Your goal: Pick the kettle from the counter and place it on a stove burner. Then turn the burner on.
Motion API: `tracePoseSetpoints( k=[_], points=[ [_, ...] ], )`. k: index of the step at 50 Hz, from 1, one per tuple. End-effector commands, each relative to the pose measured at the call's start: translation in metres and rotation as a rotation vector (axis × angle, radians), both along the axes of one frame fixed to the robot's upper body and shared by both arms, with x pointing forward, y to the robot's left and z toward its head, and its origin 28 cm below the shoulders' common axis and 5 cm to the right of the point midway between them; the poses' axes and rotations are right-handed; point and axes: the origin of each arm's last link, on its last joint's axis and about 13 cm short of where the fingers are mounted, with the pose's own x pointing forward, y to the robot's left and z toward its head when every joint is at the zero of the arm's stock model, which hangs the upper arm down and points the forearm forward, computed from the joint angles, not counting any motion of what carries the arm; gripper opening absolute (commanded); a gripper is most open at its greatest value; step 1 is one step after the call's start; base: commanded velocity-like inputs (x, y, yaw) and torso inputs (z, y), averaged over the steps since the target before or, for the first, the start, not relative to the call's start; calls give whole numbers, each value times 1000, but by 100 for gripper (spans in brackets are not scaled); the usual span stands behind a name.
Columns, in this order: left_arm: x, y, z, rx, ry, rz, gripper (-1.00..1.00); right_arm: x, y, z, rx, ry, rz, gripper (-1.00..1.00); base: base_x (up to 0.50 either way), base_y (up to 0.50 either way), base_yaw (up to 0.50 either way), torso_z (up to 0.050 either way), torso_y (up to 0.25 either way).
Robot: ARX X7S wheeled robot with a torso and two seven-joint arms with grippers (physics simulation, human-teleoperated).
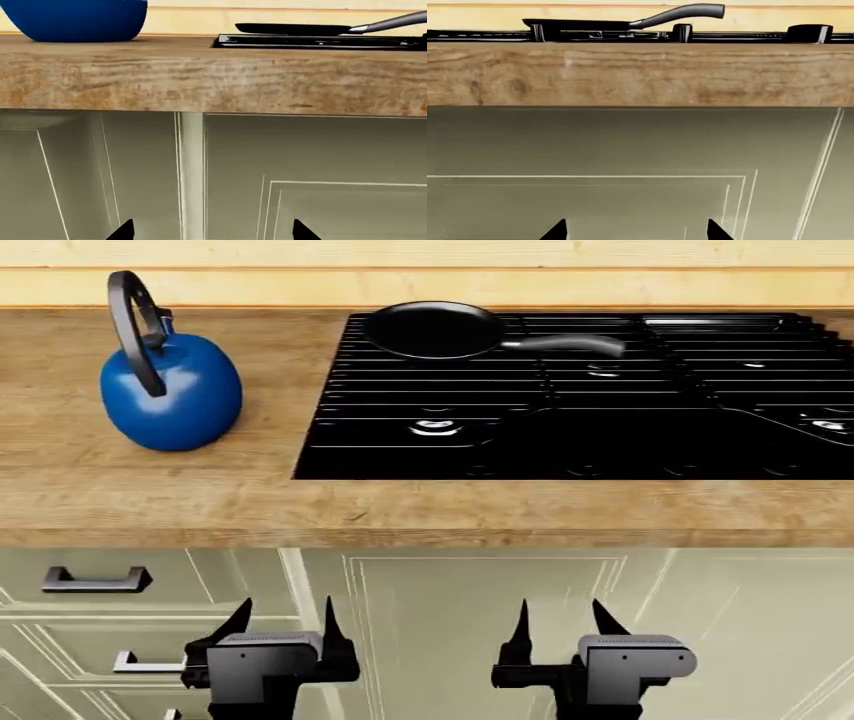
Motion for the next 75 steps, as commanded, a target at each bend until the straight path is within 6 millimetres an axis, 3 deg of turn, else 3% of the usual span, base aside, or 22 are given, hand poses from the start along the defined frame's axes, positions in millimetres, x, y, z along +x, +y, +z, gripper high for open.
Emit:
tracePoseSetpoints(
  k=[1, 59, 75],
  points=[
    [0, 0, 0, -1, 3, 1, 100, 0, 0, -1, 1, 1, -2, 100, 0, 500, 0, 0, 0],
    [0, 0, 0, 7, 3, 8, 100, 0, 0, 0, 6, 1, 3, 100, 0, 500, 0, 0, 0],
    [2, 1, -1, -3, 28, 10, 100, 0, 0, -1, 14, 1, 3, 100, 0, 22, 0, 31, 0]
  ],
)
